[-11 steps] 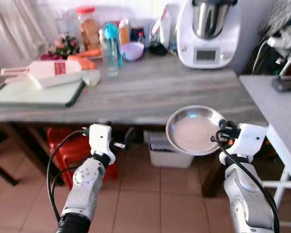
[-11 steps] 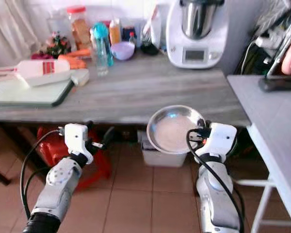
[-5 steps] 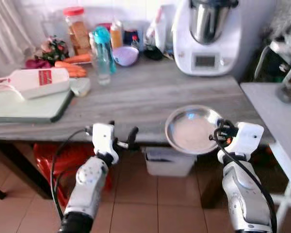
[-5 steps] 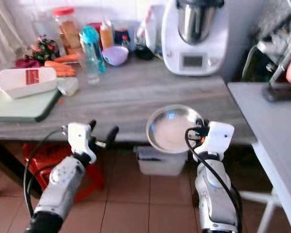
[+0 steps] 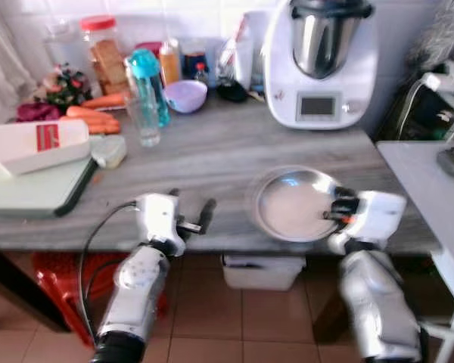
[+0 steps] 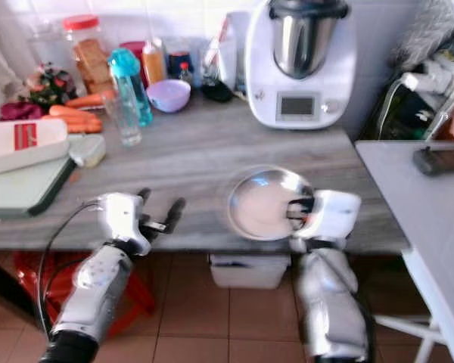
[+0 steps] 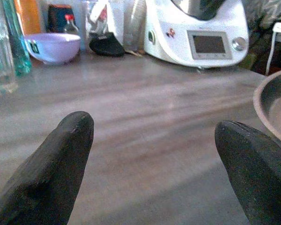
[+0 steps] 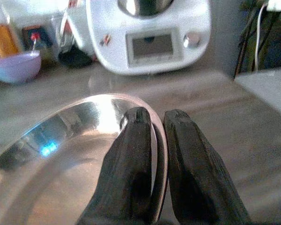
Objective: Setting the table
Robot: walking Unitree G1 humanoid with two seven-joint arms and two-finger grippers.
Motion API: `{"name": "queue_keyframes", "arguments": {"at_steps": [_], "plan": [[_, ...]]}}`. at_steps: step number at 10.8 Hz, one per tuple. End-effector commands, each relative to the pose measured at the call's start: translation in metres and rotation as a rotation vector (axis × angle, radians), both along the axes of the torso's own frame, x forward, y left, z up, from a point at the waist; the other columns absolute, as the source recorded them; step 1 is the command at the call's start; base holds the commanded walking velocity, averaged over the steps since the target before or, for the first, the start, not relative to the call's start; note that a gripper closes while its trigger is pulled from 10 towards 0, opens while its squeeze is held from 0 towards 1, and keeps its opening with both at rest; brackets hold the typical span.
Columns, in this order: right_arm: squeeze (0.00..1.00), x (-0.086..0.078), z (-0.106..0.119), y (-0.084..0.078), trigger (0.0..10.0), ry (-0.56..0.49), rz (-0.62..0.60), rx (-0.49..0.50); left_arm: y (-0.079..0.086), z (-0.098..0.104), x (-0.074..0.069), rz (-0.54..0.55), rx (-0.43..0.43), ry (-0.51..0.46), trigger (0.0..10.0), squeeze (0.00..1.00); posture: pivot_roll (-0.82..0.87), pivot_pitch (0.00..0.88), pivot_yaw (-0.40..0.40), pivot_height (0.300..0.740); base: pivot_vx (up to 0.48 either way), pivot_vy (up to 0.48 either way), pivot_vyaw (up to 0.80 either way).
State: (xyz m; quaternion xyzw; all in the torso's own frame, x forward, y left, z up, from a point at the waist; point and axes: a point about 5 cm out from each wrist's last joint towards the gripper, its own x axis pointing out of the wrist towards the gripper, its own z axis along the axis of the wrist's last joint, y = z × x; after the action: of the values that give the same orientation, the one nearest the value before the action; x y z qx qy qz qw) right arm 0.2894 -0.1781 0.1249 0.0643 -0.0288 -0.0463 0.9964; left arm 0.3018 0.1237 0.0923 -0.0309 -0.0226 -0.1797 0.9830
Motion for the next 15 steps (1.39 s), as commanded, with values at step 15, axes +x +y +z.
{"name": "queue_keyframes", "arguments": {"at_steps": [15], "plan": [[0.00, 0.070, -0.017, 0.043, 10.0, 0.169, 0.053, 0.132, 0.014, -0.013, -0.031, -0.162, 0.118, 0.026, 10.0, 0.00, 0.04, 0.000, 0.010, 0.740, 0.000, 0.000, 0.00]]}}
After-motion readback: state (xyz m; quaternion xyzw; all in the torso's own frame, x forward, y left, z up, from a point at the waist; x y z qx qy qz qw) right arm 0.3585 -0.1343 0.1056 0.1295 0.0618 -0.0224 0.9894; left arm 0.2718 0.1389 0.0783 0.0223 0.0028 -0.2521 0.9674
